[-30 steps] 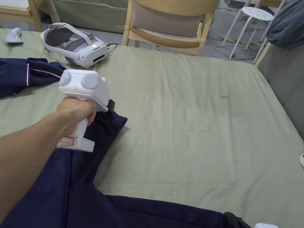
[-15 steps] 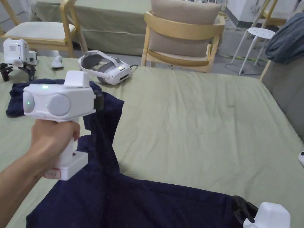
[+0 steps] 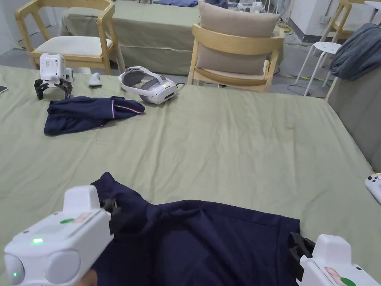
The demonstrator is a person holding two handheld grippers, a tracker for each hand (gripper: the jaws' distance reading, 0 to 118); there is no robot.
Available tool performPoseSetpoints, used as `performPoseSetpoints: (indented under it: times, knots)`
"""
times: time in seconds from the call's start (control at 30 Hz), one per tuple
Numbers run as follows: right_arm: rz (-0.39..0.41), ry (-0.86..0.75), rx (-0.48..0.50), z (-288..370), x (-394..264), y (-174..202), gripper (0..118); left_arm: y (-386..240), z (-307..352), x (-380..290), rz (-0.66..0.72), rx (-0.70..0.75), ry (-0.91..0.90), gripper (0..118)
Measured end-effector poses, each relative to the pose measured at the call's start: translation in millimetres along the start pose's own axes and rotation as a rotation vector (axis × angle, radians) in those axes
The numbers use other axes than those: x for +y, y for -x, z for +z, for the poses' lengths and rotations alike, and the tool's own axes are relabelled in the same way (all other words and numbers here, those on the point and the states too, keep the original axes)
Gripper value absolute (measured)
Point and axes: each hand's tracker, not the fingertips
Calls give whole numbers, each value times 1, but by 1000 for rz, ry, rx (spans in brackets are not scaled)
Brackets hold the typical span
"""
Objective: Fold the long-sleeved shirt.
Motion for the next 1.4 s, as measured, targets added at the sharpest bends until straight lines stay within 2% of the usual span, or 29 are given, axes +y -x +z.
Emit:
performPoseSetpoints:
  times: [0.03, 0.23, 0.27, 0.3, 0.33, 0.37, 0.4, 0.43, 0.53, 0.6, 0.63, 0.67, 0.7, 0.73, 0.77, 0.8, 0.83, 0.9, 0.93, 0.97, 1.03, 1.07, 1.2, 1.27, 1.3, 1.33, 1.37, 1.4]
  knots:
    - [4, 13, 1, 1, -4, -2, 0, 0, 1, -18, -18, 67, 16, 10]
    - [25, 97, -8, -4, -24, -11, 0, 20, -43, -84, 105, 78, 248, 12]
    - [30, 107, -3, 2, -21, -7, 0, 22, -44, -89, 152, 59, 262, 21]
    - [36, 114, -4, 4, -23, -7, 0, 24, -42, -88, 139, 61, 246, 37]
    - [41, 116, -6, 5, -25, -7, 0, 21, -38, -88, 135, 61, 231, 74]
    - [42, 120, -7, 5, -26, -8, 0, 18, -35, -85, 120, 62, 219, 99]
    - [42, 126, -5, 4, -29, -10, 0, 15, -32, -82, 102, 55, 207, 111]
    - [41, 127, -4, 4, -30, -10, 0, 12, -19, -74, 77, 63, 177, 106]
    - [38, 121, -6, 6, -31, -14, 0, 9, 0, -40, 9, 48, 50, 110]
    - [27, 108, -5, 8, -27, -15, 0, -7, 14, -24, -40, 59, 6, 107]
    - [26, 99, -6, 9, -24, -16, 0, -10, 14, -14, -86, 42, -8, 93]
    - [26, 91, -5, 9, -22, -17, 0, -13, 15, -7, -116, 32, -18, 72]
    - [22, 82, -3, 9, -19, -19, 0, -10, 8, -7, -146, 22, -30, 40]
    - [15, 75, -1, 8, -16, -21, 0, -10, 3, -3, -167, 2, -47, 30]
    - [5, 68, -1, 6, -14, -24, 0, -10, -3, 1, -170, 3, -31, 30]
    - [-5, 67, 4, 2, -11, -29, 1, -9, -9, 5, -168, 10, -28, 8]
    - [-13, 75, 2, -5, -8, -34, 24, 5, -30, 4, -168, -31, -15, 7]
    - [-33, 126, -7, -25, -3, -43, 97, 15, -45, 11, -139, -72, 21, 5]
    - [-43, 147, -12, -35, -1, -46, 118, 19, -48, 14, -145, -60, 8, 5]
    - [-44, 136, 30, -41, 3, -44, 116, 7, -32, 19, -155, -64, 10, 5]
    - [-36, 192, -20, -67, 15, -50, 117, 5, -24, 21, -146, -79, 0, 5]
    - [-39, 201, -19, -92, 13, -65, 117, 5, -24, 22, -143, -85, 4, 5]
    - [-72, 294, -26, -169, 16, -87, 117, 12, -31, 28, -120, -101, 18, 5]
    - [-107, 338, -20, -202, 10, -94, 110, 24, -43, 29, -119, -85, 28, 5]
    - [-104, 373, 1, -214, 8, -95, 95, 27, -46, 29, -110, -83, 44, 5]
    - [-107, 379, 2, -207, 12, -89, 56, 32, -49, 27, -100, -86, 54, 5]
    - [-77, 397, 24, -208, 10, -84, 44, 33, -50, 29, -84, -84, 60, 5]
    - [-14, 405, -55, -206, 10, -78, 39, 37, -52, 29, -81, -86, 69, 5]
